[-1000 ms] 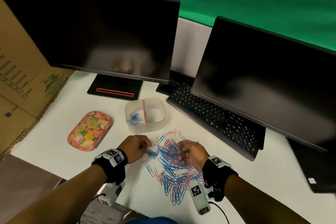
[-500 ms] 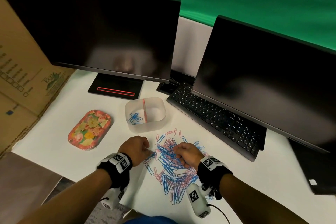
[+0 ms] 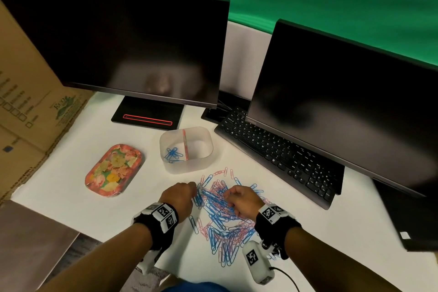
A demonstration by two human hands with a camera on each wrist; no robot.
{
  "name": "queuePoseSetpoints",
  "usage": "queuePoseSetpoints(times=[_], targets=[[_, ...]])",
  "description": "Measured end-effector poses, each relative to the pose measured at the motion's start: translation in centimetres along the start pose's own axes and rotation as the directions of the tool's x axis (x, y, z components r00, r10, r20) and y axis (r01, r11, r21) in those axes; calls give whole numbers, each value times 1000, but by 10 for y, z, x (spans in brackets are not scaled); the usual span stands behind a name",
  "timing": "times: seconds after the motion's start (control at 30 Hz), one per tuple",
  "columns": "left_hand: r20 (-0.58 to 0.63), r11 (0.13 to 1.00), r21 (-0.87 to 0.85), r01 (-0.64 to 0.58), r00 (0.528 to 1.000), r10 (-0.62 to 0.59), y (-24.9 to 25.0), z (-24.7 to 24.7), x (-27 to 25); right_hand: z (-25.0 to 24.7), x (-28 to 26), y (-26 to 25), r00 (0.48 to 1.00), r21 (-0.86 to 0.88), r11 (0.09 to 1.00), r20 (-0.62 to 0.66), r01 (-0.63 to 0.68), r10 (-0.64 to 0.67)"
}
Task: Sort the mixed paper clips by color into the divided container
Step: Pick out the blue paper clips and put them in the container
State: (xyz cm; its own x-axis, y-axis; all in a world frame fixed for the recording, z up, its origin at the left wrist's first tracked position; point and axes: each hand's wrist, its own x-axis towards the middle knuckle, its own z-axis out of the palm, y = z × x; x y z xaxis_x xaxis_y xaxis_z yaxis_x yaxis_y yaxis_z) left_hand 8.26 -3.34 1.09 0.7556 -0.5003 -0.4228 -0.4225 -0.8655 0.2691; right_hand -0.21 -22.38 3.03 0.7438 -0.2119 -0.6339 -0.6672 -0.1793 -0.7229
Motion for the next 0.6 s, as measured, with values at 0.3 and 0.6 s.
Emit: queuePoseSetpoints(times=[0.3, 0.6], targets=[[-99, 991, -95, 95, 990, -105, -2, 1, -2, -1, -2, -3, 1000, 4, 1000, 14, -13, 13], [-9, 976, -98, 197, 980, -199, -6, 2, 18, -4, -4, -4, 1000, -3, 1000, 13, -19, 19]])
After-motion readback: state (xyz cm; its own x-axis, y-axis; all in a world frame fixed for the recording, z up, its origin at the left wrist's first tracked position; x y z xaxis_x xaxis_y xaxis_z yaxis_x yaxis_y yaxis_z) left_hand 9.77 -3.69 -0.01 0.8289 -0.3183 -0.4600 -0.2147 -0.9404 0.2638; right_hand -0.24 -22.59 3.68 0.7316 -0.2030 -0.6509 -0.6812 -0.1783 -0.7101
